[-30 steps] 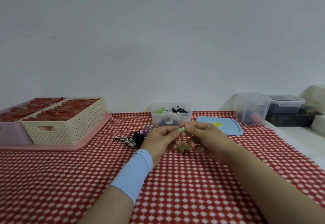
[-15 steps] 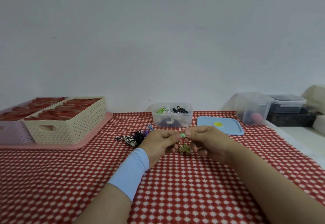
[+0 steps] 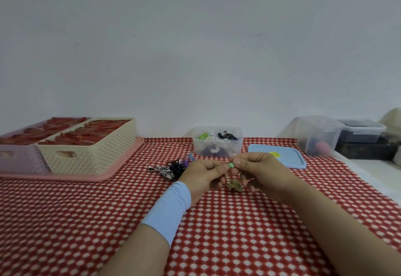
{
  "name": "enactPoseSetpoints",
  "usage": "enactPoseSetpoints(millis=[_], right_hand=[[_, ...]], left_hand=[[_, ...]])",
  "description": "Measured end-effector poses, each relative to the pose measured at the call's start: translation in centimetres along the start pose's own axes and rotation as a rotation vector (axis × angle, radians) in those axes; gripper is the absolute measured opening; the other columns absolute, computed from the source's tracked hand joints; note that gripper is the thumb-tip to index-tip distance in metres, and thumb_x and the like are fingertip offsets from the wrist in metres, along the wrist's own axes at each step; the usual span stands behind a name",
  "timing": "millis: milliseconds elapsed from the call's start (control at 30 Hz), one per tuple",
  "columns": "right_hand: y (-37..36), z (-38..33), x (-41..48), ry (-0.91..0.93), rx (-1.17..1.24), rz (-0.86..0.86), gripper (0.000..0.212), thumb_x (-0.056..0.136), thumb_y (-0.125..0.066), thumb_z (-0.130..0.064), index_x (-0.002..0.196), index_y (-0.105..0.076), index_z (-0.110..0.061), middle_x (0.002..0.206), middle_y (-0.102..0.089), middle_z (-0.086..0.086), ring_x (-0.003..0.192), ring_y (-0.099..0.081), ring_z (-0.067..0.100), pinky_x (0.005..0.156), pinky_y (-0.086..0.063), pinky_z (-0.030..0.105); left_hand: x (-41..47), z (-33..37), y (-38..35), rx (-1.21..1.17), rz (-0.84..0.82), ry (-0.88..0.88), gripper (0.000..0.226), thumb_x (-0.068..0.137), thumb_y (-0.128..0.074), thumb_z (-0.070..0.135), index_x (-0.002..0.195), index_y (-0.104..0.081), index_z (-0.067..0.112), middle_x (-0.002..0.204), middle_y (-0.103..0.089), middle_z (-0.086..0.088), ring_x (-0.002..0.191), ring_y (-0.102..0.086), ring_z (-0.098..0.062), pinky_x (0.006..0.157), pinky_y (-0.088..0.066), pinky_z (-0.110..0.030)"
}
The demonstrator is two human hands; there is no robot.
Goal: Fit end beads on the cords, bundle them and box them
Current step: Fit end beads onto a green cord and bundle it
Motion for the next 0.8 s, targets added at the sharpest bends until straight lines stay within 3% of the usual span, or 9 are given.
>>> enactPoseSetpoints(millis=[133, 267, 467, 800], right_hand=[[0.0, -0.4, -0.1, 0.002, -0.018, -0.030, 0.020, 0.088, -0.068, -0.013, 0.101, -0.078, -0.003, 0.088, -0.075, 0.012, 0.057, -0.059, 0.016, 0.044, -0.045, 0.023], [-0.1, 0.4, 0.0, -0.057, 0.016, -0.047, 0.021, 0.076, -0.072, -0.016, 0.092, -0.081, -0.007, 0.084, -0.073, 0.012, 0.053, -0.059, 0.014, 0.040, -0.044, 0.022], [-0.2, 1.4, -0.3, -0.175, 0.085, -0.115, 0.020, 0.078, -0.070, -0.012, 0.094, -0.081, -0.008, 0.080, -0.071, 0.009, 0.053, -0.060, 0.010, 0.037, -0.043, 0.018], [-0.4, 0.9, -0.6, -0.150, 0.054, -0.132, 0.017, 0.076, -0.071, -0.013, 0.088, -0.083, -0.010, 0.077, -0.073, 0.010, 0.055, -0.065, 0.011, 0.040, -0.050, 0.021]], left_hand=[[0.0, -0.1, 0.1, -0.017, -0.002, 0.014, 0.016, 0.093, -0.062, 0.010, 0.102, -0.073, 0.002, 0.087, -0.065, -0.014, 0.062, -0.057, -0.009, 0.059, -0.051, -0.019], [-0.1, -0.1, -0.1, -0.029, -0.029, 0.029, 0.016, 0.094, -0.061, 0.008, 0.104, -0.072, 0.002, 0.077, -0.067, -0.005, 0.060, -0.056, -0.008, 0.058, -0.051, -0.017], [-0.5, -0.2, -0.8, -0.026, -0.083, 0.064, 0.015, 0.095, -0.059, 0.005, 0.098, -0.073, 0.006, 0.077, -0.071, -0.003, 0.060, -0.057, -0.007, 0.057, -0.051, -0.016], [-0.6, -0.4, -1.2, -0.080, -0.113, 0.088, 0.015, 0.094, -0.058, 0.006, 0.090, -0.073, 0.005, 0.074, -0.068, -0.002, 0.058, -0.056, -0.006, 0.054, -0.050, -0.015]])
Point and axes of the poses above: each hand's wrist, its own x-axis towards the middle knuckle, its own y-axis out of the back of the hand, z = x × y, the point moved 8 cm from there along x, towards the middle knuckle
